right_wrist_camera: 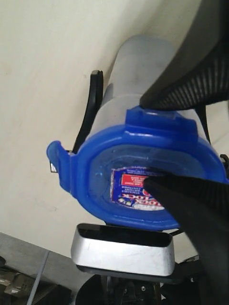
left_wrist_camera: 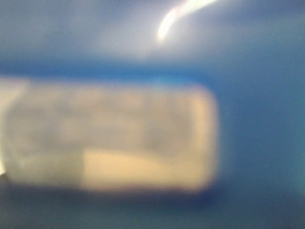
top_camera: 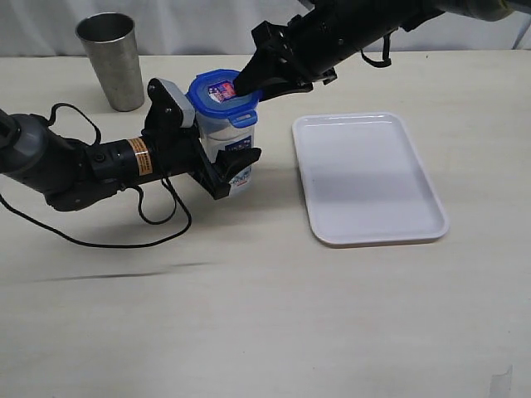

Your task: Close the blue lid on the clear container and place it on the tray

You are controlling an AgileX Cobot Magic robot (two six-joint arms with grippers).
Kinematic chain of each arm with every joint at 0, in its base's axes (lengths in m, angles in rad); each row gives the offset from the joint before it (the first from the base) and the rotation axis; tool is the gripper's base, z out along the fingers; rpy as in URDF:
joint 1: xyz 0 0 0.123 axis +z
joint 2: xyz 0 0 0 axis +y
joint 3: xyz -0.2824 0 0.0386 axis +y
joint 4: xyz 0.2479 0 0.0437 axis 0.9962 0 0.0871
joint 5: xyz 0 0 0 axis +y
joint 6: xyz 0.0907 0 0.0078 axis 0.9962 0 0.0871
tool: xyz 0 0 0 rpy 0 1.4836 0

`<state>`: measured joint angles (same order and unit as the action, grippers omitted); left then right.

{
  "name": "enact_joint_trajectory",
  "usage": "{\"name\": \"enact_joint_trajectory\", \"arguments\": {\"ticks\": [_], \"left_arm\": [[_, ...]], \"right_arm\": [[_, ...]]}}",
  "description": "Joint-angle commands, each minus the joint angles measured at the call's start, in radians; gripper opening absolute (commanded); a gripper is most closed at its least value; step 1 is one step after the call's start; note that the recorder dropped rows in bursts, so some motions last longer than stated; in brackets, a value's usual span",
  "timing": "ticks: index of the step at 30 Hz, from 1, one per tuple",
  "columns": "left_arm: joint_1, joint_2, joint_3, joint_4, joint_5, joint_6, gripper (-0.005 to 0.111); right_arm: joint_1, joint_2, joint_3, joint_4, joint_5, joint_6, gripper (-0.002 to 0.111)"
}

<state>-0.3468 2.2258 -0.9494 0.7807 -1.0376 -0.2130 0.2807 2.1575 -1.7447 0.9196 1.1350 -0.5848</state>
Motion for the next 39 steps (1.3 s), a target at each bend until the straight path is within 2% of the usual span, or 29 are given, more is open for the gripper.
{"name": "enact_joint_trajectory", "arguments": {"ticks": [1,8,16,23,27,36,39], "left_arm": [[-0.019,0.002,-0.002,0.047,0.055,0.029,0.000],[-0.019,0.002,-0.002,0.055,0.055,0.029,0.000],[-0.017,0.000,-0.002,0.106,0.042,0.005,0.000],[0.030,0.000,-0.029,0.291,-0.039,-0.130,0.000],[0.044,0.000,-0.064,0.393,-0.046,-0.228,0.000],[0.046,0.000,-0.066,0.422,-0.064,-0.237,0.000],[0.046,0.000,-0.066,0.431,-0.061,-0.237,0.000]], "right_arm": [[0.046,0.050,0.030,-0.075,0.086,-0.023,0.029],[0.031,0.044,0.012,-0.080,0.086,-0.033,0.045],[0.031,-0.007,-0.047,-0.094,0.086,-0.059,0.052],[0.031,-0.085,-0.047,-0.232,0.084,-0.059,0.052],[0.031,-0.131,-0.047,-0.228,0.054,-0.085,0.052],[0.035,-0.225,-0.047,-0.217,0.047,-0.158,0.052],[0.036,-0.237,-0.044,-0.217,0.086,-0.324,0.052]]}}
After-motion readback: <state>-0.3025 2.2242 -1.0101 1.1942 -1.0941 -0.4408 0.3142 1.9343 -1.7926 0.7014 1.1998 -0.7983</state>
